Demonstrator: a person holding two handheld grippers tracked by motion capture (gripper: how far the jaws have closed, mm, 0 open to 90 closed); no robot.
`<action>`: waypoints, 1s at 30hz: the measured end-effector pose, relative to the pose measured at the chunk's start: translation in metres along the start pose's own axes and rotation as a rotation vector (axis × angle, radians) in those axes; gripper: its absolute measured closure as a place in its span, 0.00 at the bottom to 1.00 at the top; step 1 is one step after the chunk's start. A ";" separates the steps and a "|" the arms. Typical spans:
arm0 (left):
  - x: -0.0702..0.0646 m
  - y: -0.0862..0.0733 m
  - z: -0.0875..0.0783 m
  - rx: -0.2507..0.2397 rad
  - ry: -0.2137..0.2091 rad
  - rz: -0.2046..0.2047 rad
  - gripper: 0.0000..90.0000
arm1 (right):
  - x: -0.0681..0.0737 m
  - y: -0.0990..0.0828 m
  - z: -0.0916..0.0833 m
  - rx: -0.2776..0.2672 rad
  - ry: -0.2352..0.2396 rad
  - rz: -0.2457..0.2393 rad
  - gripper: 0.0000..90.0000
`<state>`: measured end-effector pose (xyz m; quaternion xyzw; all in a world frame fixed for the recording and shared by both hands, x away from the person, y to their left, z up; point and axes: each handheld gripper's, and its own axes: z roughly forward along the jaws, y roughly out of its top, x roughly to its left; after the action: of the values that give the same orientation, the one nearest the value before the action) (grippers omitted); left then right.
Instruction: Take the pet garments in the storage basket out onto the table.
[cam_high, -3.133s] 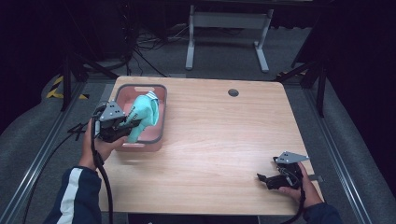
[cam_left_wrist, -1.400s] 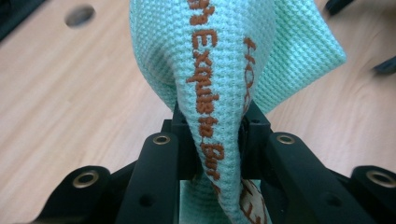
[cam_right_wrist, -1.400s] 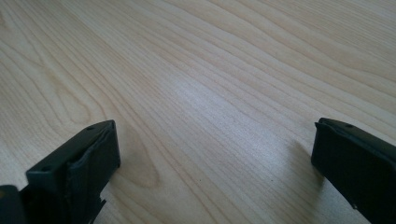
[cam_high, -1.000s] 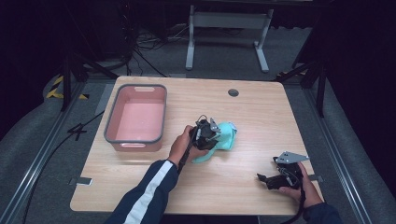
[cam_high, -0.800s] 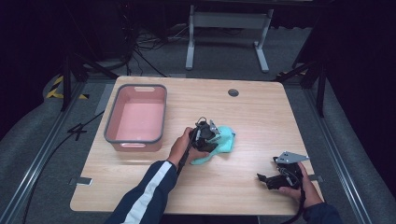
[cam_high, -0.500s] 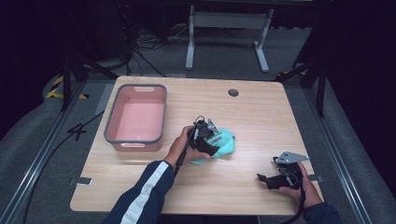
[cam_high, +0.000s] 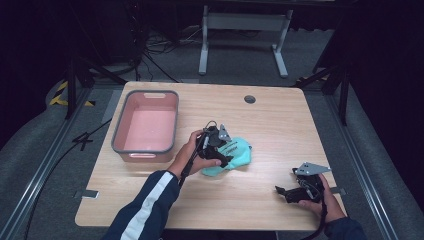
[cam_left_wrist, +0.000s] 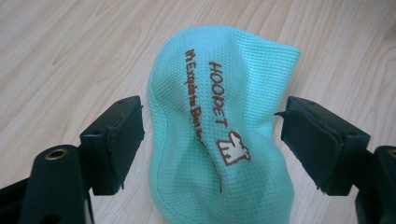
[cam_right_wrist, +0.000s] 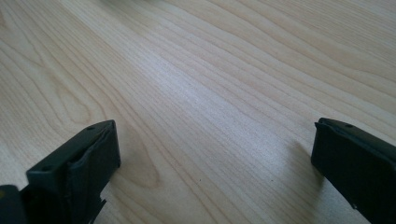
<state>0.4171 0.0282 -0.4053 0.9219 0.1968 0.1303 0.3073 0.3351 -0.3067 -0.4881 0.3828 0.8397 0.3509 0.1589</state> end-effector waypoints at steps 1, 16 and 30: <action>-0.002 0.000 -0.003 -0.002 0.004 0.012 0.24 | 0.000 0.000 0.000 0.000 0.000 0.000 0.02; -0.014 -0.017 -0.049 -0.001 -0.006 0.100 0.30 | 0.000 0.000 0.000 0.000 0.000 0.000 0.02; -0.017 -0.053 -0.085 0.003 0.020 0.113 0.31 | 0.000 0.000 0.000 0.000 0.000 0.000 0.02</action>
<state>0.3562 0.1030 -0.3744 0.9305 0.1479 0.1565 0.2962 0.3351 -0.3067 -0.4881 0.3828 0.8397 0.3509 0.1589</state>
